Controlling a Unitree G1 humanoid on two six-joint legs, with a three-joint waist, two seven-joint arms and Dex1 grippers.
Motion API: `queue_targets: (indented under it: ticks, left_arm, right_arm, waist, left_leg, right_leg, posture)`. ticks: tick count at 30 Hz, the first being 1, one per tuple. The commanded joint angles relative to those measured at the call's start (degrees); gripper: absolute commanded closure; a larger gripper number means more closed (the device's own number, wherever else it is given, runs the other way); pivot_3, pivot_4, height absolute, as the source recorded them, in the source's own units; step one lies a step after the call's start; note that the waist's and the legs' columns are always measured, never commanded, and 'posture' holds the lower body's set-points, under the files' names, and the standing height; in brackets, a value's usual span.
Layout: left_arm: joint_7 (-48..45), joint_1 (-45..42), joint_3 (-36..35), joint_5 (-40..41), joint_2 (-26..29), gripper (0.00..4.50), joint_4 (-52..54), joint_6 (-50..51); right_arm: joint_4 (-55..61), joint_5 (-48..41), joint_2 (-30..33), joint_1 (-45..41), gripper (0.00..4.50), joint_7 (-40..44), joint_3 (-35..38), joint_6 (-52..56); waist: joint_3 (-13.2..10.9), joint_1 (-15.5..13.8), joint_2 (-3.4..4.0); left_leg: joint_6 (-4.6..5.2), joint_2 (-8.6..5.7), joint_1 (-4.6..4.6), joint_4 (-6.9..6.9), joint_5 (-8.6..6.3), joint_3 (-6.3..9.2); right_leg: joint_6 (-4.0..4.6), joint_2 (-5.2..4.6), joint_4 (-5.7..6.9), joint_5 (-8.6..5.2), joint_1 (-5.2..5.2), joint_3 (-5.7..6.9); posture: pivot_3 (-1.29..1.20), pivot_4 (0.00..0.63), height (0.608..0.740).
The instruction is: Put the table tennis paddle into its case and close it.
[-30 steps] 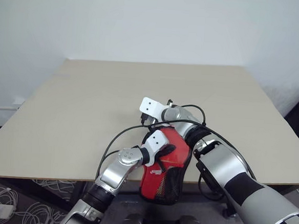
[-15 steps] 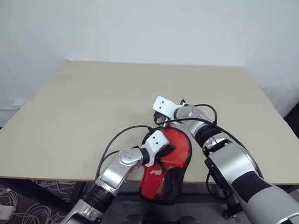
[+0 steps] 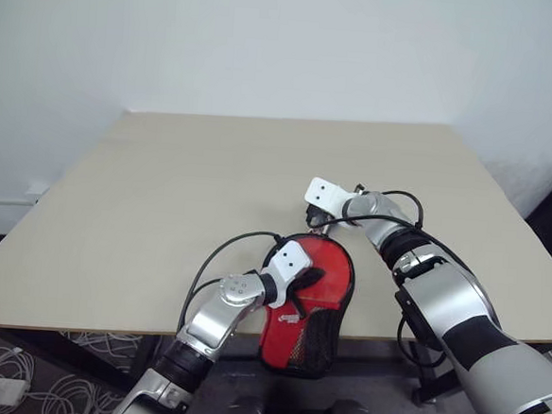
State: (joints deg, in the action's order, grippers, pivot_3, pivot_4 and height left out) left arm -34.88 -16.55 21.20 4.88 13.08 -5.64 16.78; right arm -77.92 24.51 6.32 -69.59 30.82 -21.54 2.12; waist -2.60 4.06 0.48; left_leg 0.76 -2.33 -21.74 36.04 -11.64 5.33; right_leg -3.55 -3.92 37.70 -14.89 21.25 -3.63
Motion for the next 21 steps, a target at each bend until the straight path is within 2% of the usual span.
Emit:
queue_targets:
  ticks: [1, 21]
  left_arm:
    - [0.50, 0.64, 0.44, -2.04, 0.26, 4.50, -2.43, 1.02]
    - [0.95, 1.28, 0.04, -2.48, -1.06, 4.50, -2.66, 0.98]
  right_arm:
    - [0.43, 1.79, 3.65, -0.32, 4.50, 0.20, -0.66, 1.61]
    - [4.51, 1.59, 11.64, 3.82, 4.50, 9.40, -2.49, 0.58]
  waist:
    - [0.00, -0.01, 0.00]
    - [0.01, -1.41, 0.01]
  left_leg:
    - [0.00, -0.01, 0.00, 0.00, 0.00, 0.01]
    - [0.03, -0.11, -0.01, 0.04, 0.00, 0.00]
  right_leg:
    - [0.00, -0.01, 0.00, 0.00, -0.01, 0.01]
    - [-0.02, -0.12, -0.10, -0.02, -0.13, 0.14]
  posture:
    - [0.00, 0.000, 0.734]
    - [0.00, 0.000, 0.734]
